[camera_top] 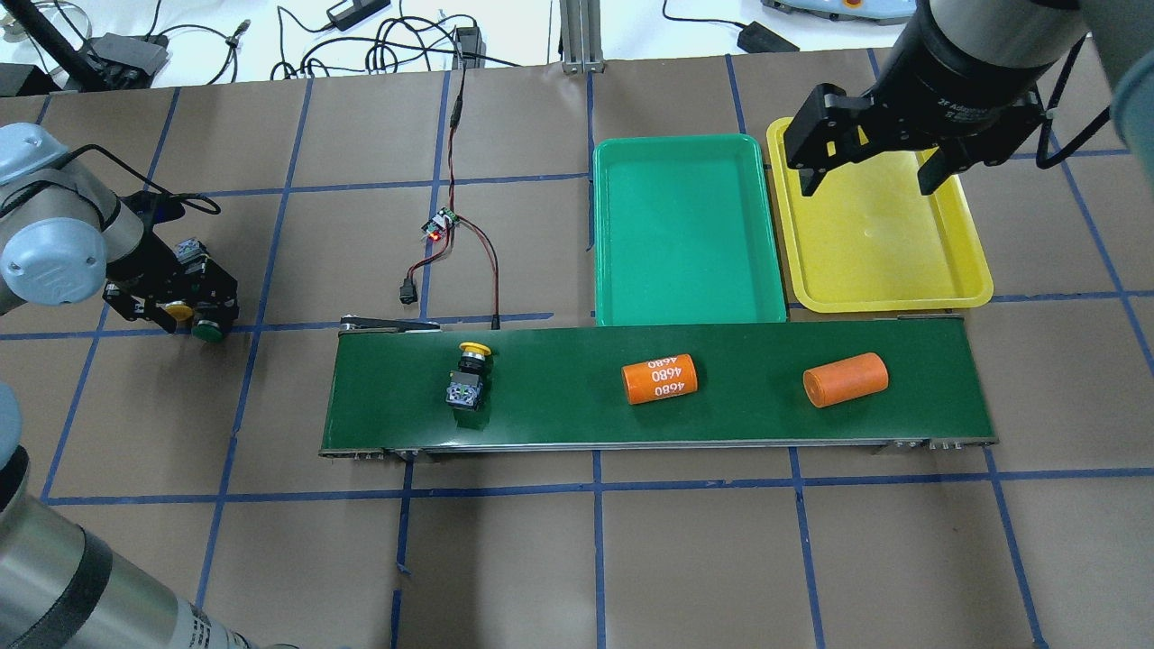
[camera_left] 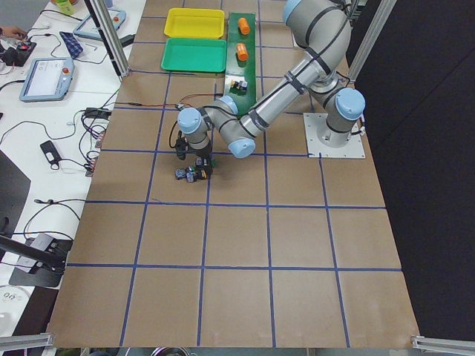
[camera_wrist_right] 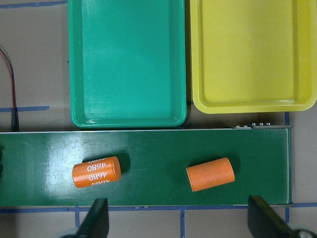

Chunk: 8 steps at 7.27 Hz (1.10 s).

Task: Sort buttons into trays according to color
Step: 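Carry the green-capped button onto the belt and release it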

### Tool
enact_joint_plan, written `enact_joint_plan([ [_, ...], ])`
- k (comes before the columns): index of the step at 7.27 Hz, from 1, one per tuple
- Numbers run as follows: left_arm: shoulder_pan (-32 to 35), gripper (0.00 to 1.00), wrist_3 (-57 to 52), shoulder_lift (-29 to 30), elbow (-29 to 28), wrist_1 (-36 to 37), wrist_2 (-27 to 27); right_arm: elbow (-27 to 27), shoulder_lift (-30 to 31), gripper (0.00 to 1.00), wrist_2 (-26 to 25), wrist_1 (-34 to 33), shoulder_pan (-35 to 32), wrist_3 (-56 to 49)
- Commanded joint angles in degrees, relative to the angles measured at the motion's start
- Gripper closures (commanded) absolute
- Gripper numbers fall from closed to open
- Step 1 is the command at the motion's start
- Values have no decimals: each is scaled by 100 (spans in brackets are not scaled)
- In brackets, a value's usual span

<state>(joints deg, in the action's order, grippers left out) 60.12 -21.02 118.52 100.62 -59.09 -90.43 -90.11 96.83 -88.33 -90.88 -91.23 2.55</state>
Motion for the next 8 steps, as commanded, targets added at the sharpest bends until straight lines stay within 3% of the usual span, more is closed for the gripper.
enact_joint_plan([
  [1,-1,36,-121,-4,185,170,-1,2,3,0,0,0,0,0],
  [2,-1,87,-113,-108,186,161,-1,2,3,0,0,9,0,0],
  [3,17,100,-113,-144,108,100,-44,2,3,0,0,0,0,0],
  [6,604,100,201,-871,545,-144,-299,2,3,0,0,0,0,0],
  [8,1165,100,563,-1854,573,-1468,85,2,3,0,0,9,0,0],
])
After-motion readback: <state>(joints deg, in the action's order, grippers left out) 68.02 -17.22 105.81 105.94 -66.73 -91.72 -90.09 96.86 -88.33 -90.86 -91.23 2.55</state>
